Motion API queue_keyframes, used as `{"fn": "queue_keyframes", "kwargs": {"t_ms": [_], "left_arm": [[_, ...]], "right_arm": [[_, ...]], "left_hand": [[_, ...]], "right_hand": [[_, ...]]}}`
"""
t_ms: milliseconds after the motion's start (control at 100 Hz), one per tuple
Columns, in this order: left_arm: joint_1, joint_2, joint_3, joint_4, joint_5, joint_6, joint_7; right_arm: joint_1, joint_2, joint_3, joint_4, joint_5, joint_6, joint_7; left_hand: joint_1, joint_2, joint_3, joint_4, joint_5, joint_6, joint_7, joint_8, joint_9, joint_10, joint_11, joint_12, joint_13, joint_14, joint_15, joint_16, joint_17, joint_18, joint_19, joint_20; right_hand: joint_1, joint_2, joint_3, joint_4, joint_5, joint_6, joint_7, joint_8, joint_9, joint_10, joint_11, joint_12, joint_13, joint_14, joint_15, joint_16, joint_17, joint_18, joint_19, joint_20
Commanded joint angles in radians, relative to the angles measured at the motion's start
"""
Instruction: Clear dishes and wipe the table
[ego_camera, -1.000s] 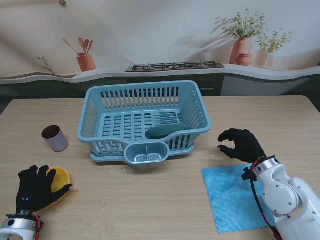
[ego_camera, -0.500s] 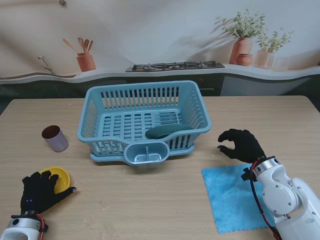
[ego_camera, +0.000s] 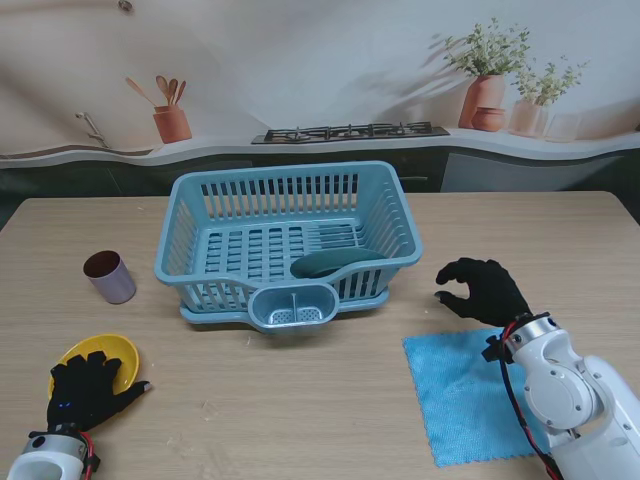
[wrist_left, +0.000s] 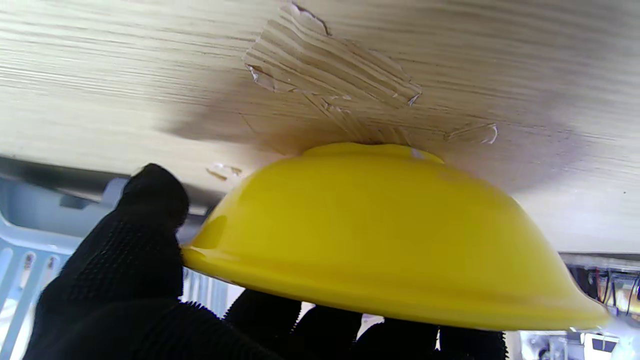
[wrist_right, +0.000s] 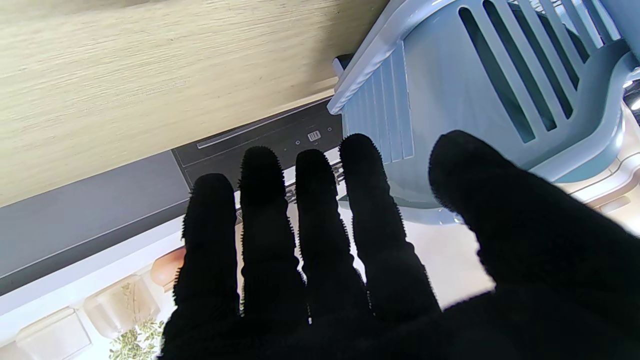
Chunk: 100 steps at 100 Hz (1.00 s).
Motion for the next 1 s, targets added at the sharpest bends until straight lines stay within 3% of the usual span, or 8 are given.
{"fn": "queue_keyframes", "kwargs": {"t_ms": [0,130,260,320,450,680,860,990], "left_arm": [[0.001,0.000,0.002,-0.010,-0.008,0.011,-0.024],[0.003,0.003,0.005,-0.022,-0.003,0.035,-0.049],[-0.001,0.003,0.006,-0.024,-0.001,0.042,-0.052],[-0.004,0.002,0.007,-0.024,-0.005,0.044,-0.053],[-0.016,0.003,0.010,-0.011,0.004,0.035,-0.035],[-0.035,0.004,-0.001,0.021,0.037,-0.072,0.059],[-0.050,0.004,-0.019,0.036,0.051,-0.183,0.124],[-0.057,0.004,-0.027,0.036,0.062,-0.234,0.155]], "right_arm": [[-0.005,0.000,-0.002,-0.004,-0.002,-0.002,0.012],[-0.005,0.000,-0.001,-0.003,-0.002,-0.003,0.011],[-0.006,-0.001,0.000,-0.002,-0.002,-0.004,0.008],[-0.006,-0.001,0.001,-0.001,-0.001,-0.005,0.007],[-0.006,-0.002,0.002,-0.001,0.001,-0.006,0.006],[-0.007,-0.002,0.003,0.001,0.003,-0.009,0.004],[-0.008,-0.003,0.002,0.002,0.006,-0.008,0.002],[-0.010,-0.003,0.002,0.002,0.007,-0.005,0.000]], "left_hand": [[0.057,-0.026,0.062,0.006,-0.021,0.020,-0.009,-0.001,-0.023,0.021,0.022,0.016,-0.012,0.017,0.027,0.011,0.014,0.001,0.058,0.025],[0.168,-0.024,0.120,0.014,0.011,0.012,0.008,0.015,0.027,0.039,0.059,0.035,0.053,0.051,0.098,0.031,0.087,0.027,0.134,0.075],[0.301,-0.008,0.170,0.018,0.078,0.013,0.038,0.039,0.119,0.069,0.085,0.049,0.147,0.106,0.175,0.042,0.202,0.088,0.205,0.142],[0.441,-0.007,0.077,-0.002,0.096,0.010,0.067,0.100,0.163,0.078,0.094,0.057,0.191,0.126,0.206,0.041,0.256,0.109,0.211,0.192],[0.666,0.004,-0.052,0.025,0.109,-0.001,0.203,0.107,0.256,0.097,0.128,0.072,0.307,0.161,0.272,0.075,0.381,0.150,0.255,0.242],[0.675,-0.044,0.058,0.010,0.139,-0.014,0.338,0.169,0.374,0.123,0.176,0.169,0.463,0.161,0.366,0.174,0.520,0.155,0.362,0.285],[0.658,-0.065,0.105,-0.001,0.144,-0.024,0.419,0.245,0.420,0.149,0.270,0.213,0.580,0.161,0.476,0.283,0.651,0.133,0.484,0.310],[0.651,-0.071,0.121,-0.005,0.138,-0.024,0.454,0.321,0.435,0.165,0.365,0.228,0.659,0.162,0.579,0.367,0.771,0.094,0.601,0.286]], "right_hand": [[0.005,-0.017,0.029,0.039,-0.034,0.008,-0.007,0.013,-0.026,-0.011,-0.008,-0.013,-0.025,-0.020,-0.012,-0.011,-0.011,-0.024,-0.011,-0.006],[0.003,-0.015,0.027,0.039,-0.033,0.008,-0.007,0.013,-0.026,-0.011,-0.008,-0.013,-0.027,-0.019,-0.013,-0.011,-0.014,-0.023,-0.013,-0.006],[0.003,-0.013,0.026,0.039,-0.034,0.008,-0.008,0.013,-0.026,-0.011,-0.007,-0.013,-0.027,-0.020,-0.012,-0.010,-0.014,-0.025,-0.013,-0.005],[0.003,-0.011,0.025,0.039,-0.034,0.008,-0.008,0.013,-0.026,-0.012,-0.007,-0.013,-0.027,-0.020,-0.012,-0.010,-0.015,-0.027,-0.013,-0.005],[0.006,-0.005,0.022,0.039,-0.034,0.007,-0.008,0.013,-0.027,-0.011,-0.008,-0.013,-0.029,-0.020,-0.012,-0.010,-0.016,-0.026,-0.014,-0.004],[0.005,-0.002,0.017,0.039,-0.034,0.007,-0.008,0.013,-0.027,-0.012,-0.007,-0.012,-0.030,-0.021,-0.012,-0.010,-0.017,-0.029,-0.015,-0.003],[0.006,0.000,0.016,0.040,-0.033,0.006,-0.008,0.013,-0.027,-0.012,-0.007,-0.012,-0.029,-0.022,-0.011,-0.009,-0.018,-0.027,-0.016,-0.002],[0.007,0.001,0.016,0.040,-0.032,0.007,-0.008,0.013,-0.027,-0.012,-0.007,-0.012,-0.030,-0.020,-0.011,-0.009,-0.018,-0.028,-0.016,-0.001]]}}
